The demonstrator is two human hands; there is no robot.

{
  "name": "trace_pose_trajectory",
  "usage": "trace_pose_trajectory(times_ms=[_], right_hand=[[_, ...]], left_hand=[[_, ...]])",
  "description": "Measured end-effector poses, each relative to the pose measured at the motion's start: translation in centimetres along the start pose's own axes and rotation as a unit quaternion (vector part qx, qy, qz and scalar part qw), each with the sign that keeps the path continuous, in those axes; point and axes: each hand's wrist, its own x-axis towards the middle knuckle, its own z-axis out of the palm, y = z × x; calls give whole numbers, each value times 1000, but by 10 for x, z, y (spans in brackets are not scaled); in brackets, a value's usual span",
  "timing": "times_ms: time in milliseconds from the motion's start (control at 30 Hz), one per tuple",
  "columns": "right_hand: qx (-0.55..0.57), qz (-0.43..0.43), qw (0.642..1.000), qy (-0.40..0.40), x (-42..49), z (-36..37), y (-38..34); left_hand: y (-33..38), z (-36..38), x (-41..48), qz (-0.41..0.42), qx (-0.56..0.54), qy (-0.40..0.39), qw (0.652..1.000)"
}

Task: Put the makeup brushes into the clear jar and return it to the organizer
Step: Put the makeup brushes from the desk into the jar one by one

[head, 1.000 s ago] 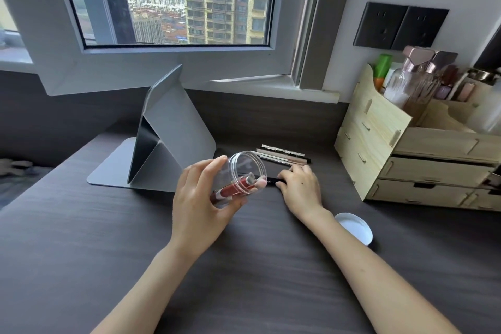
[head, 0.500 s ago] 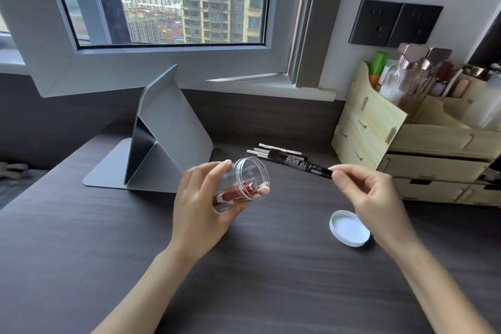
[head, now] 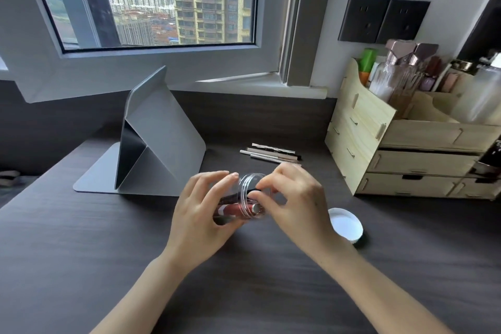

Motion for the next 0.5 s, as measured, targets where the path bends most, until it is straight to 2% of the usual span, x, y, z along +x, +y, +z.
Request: trace_pose_trajectory(times_ms=[100, 200, 233, 300, 367, 433, 500], right_hand=[[-7, -32, 999, -34, 1, -2, 10], [92, 80, 992, -17, 10, -3, 38], [91, 129, 987, 1, 14, 0, 52], [10, 201, 980, 2, 21, 12, 85], [-108, 237, 963, -66, 26, 28, 114], [-208, 259, 932, -145, 29, 41, 134], [-264, 270, 907, -187, 31, 50, 145]], left_hand=[[-2, 3, 1, -6, 7, 3, 1000], [-4, 5, 3, -15, 16, 2, 1000], [-5, 6, 4, -17, 16, 3, 1000], [-6, 7, 4, -21, 14, 2, 1000], [-6, 7, 3, -22, 17, -4, 1000], [-6, 7, 2, -18, 24, -12, 999], [-7, 7, 1, -17, 29, -18, 999]])
